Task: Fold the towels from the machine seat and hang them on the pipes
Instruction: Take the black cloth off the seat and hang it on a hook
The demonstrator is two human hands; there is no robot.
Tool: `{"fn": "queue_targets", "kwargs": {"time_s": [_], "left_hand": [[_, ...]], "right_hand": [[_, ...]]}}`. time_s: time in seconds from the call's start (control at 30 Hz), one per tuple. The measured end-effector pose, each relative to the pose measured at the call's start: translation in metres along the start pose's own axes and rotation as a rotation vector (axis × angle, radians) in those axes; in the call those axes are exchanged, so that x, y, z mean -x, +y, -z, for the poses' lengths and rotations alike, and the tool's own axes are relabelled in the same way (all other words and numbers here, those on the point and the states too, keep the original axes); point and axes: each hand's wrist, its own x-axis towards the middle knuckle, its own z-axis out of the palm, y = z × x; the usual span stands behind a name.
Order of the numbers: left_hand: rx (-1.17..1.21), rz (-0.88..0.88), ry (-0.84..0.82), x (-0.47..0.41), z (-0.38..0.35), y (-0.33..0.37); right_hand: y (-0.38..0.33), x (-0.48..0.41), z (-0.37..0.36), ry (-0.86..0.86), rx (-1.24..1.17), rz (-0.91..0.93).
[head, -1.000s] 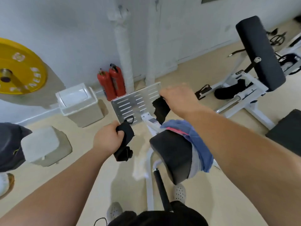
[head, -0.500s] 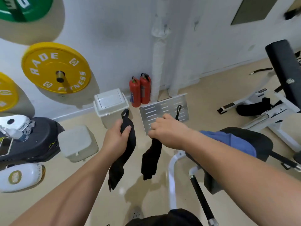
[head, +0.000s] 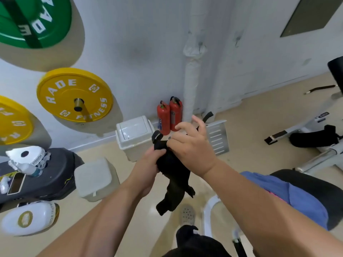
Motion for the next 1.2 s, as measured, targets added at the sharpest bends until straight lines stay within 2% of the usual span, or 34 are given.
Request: {"fn": "queue_targets", "kwargs": {"time_s": [0.17, 0.23, 0.3, 0.37, 0.43, 0.5, 0.63, 0.73, 0.9, 1.0, 1.13, 1.2], "left_hand": [[-0.070, -0.028, 0.061, -0.072, -0.015, 0.039], [-0.059, -0.019, 0.093, -0.097, -0.017, 0.055], [-0.075, -0.026, 0.112, -0.121, -0.017, 0.070], [-0.110, -0.043, 0.109, -0.142, -0.015, 0.085], [-0.157, -0.046, 0.104, -0.163, -0.011, 0.097], [-0.181, -0.046, 0.090, -0.184, -0.005, 0.106], [-0.223, -0.056, 0.019, -0.227, 0.012, 0.121], [-0.240, -0.061, -0.072, -0.262, 0.033, 0.132], [-0.209, -0.004, -0.156, -0.316, 0.071, 0.150], [-0.174, 0.022, -0.190, -0.343, 0.089, 0.159], [-0.143, 0.074, -0.167, -0.379, 0.104, 0.171], [-0.140, 0.089, -0.146, -0.396, 0.105, 0.177]], "right_hand": [[0.068, -0.034, -0.042, -0.015, -0.040, -0.128], [0.092, -0.047, -0.054, -0.039, -0.075, -0.315], [0.109, -0.060, -0.062, -0.079, -0.196, -0.625], [0.123, -0.077, -0.066, -0.169, -0.506, -0.990], [0.136, -0.092, -0.075, -0.294, -0.903, -1.267], [0.151, -0.105, -0.089, -0.337, -1.162, -1.413], [0.167, -0.128, -0.122, -0.337, -1.454, -1.660], [0.172, -0.149, -0.149, -0.323, -1.527, -1.678], [0.174, -0.194, -0.186, -0.061, -1.227, -1.639], [0.175, -0.213, -0.199, 0.047, -1.203, -1.606], [0.179, -0.222, -0.207, 0.043, -1.153, -1.522], [0.182, -0.222, -0.206, -0.026, -1.156, -1.479]]}}
